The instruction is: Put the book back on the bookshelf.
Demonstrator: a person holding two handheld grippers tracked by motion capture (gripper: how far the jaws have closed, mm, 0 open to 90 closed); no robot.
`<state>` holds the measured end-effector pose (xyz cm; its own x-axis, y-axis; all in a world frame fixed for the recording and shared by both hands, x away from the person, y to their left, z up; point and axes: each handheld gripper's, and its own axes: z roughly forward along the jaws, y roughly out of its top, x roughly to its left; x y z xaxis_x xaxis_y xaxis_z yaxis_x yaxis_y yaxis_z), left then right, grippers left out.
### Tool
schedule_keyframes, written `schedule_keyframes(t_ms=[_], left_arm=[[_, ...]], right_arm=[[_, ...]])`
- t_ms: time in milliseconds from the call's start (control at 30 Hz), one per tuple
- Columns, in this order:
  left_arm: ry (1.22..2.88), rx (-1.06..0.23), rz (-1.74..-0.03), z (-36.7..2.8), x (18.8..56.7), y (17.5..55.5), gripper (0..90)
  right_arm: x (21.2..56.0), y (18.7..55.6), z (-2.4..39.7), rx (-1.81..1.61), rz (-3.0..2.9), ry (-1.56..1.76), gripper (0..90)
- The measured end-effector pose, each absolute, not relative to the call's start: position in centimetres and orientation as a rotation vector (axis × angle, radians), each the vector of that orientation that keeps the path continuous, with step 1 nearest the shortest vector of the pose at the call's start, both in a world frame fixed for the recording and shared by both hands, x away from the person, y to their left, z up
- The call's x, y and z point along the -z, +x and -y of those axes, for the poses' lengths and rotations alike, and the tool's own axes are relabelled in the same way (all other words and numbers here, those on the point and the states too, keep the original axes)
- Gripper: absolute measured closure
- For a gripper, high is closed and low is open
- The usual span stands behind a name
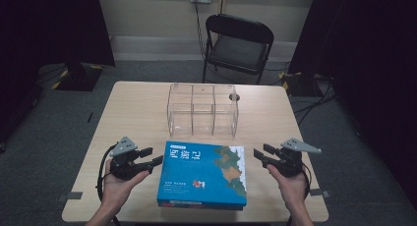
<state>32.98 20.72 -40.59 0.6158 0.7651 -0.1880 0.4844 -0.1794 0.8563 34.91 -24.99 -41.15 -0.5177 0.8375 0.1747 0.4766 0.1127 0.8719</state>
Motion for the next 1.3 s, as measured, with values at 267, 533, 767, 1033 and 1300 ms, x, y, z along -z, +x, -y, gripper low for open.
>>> schedule_keyframes(t_ms=[267,533,767,1033,1300], left_arm=[[1.899,-0.348,-0.987,-18.0,41.1,34.3,53.0],[1.901,-0.287,-0.992,-18.3,41.5,35.3,57.2],[1.92,-0.271,-0.984,-18.4,41.5,35.8,58.1],[1.917,-0.262,-0.978,-17.9,41.5,36.9,60.2],[1.886,-0.24,-0.976,-17.6,41.8,37.6,61.5]], right_arm=[[40.3,37.3,19.7,-1.442,-2.187,1.078,52.1],[41.8,37.9,17.8,-1.404,-2.275,1.042,57.3],[41.9,38.0,17.8,-1.395,-2.286,1.047,57.4],[42.0,37.4,18.4,-1.4,-2.293,1.056,58.3],[41.9,36.8,19.0,-1.404,-2.306,1.073,58.7]])
